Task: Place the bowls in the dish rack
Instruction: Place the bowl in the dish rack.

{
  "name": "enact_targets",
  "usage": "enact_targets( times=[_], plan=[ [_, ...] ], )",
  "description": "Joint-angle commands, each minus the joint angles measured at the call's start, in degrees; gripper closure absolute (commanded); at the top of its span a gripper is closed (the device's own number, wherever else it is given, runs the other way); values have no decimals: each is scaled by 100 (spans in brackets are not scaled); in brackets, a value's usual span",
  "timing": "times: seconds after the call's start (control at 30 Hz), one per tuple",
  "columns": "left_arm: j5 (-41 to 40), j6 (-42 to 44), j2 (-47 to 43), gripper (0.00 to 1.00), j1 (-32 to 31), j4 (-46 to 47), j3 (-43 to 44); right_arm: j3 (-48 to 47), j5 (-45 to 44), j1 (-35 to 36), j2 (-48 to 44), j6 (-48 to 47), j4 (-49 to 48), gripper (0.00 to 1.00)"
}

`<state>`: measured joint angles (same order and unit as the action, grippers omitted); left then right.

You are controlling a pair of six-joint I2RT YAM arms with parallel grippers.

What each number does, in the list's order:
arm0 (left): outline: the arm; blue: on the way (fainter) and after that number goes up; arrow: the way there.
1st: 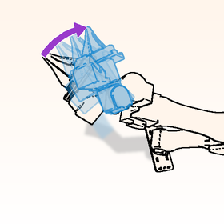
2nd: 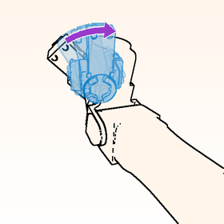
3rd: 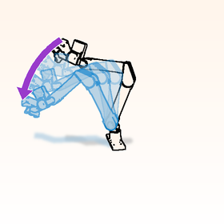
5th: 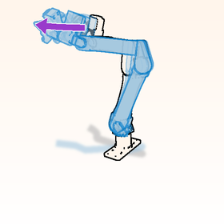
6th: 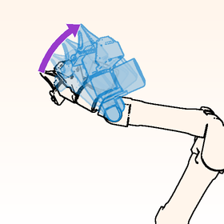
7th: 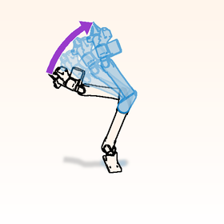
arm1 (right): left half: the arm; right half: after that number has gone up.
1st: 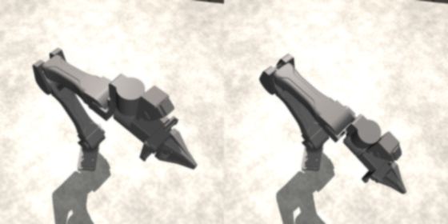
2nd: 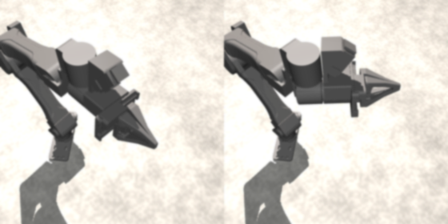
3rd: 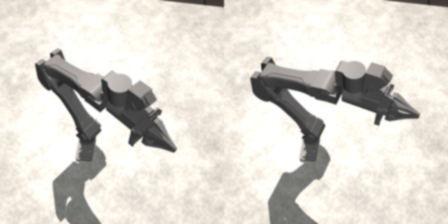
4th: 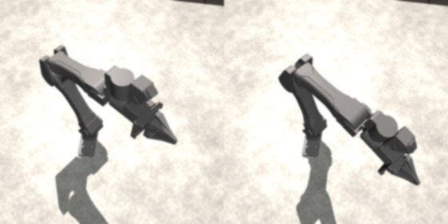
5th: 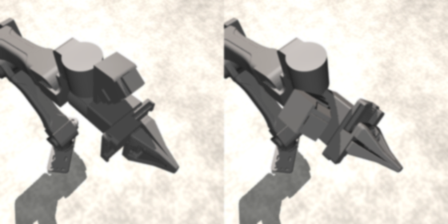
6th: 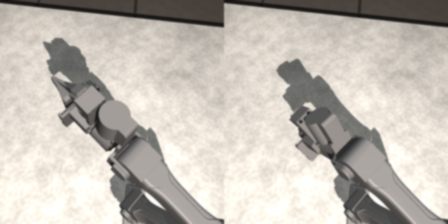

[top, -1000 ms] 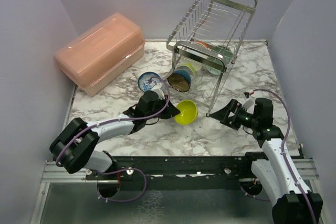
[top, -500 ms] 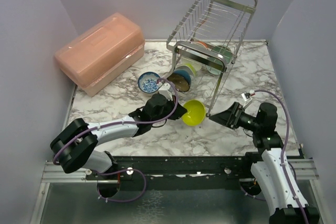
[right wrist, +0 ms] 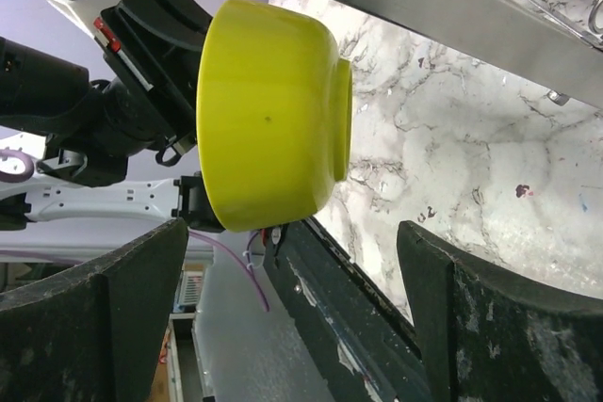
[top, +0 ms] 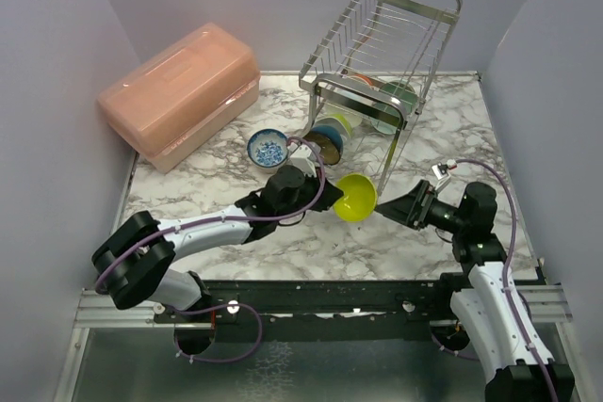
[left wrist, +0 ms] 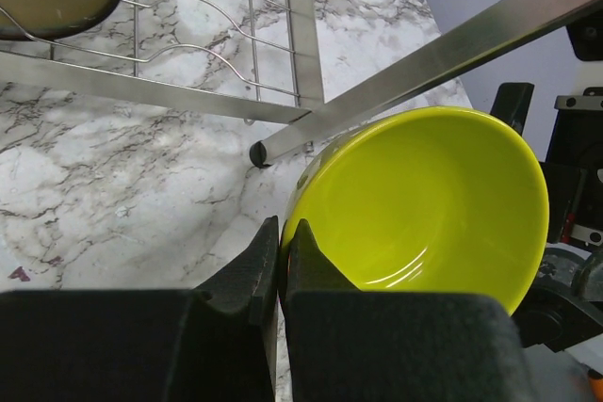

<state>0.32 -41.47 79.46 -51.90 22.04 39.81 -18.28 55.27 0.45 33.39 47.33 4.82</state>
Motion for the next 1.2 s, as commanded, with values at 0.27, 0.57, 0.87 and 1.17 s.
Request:
enact_targets(
  times=[0.27, 0.57, 0.87, 1.17],
  plan=[
    [-72, 113, 313, 100, -307, 246, 394, 239, 106, 268, 277, 350, -744, 7],
    [-40, 122, 351, 100, -413, 248, 431, 446, -65, 668, 784, 809, -1702, 22],
    [-35, 67, 342, 100, -443, 250, 380, 378, -259, 802, 869, 985, -1754, 61],
    [-44, 58, 255, 82, -444, 256, 255, 129, -395, 807, 985, 514, -1181, 99]
  ],
)
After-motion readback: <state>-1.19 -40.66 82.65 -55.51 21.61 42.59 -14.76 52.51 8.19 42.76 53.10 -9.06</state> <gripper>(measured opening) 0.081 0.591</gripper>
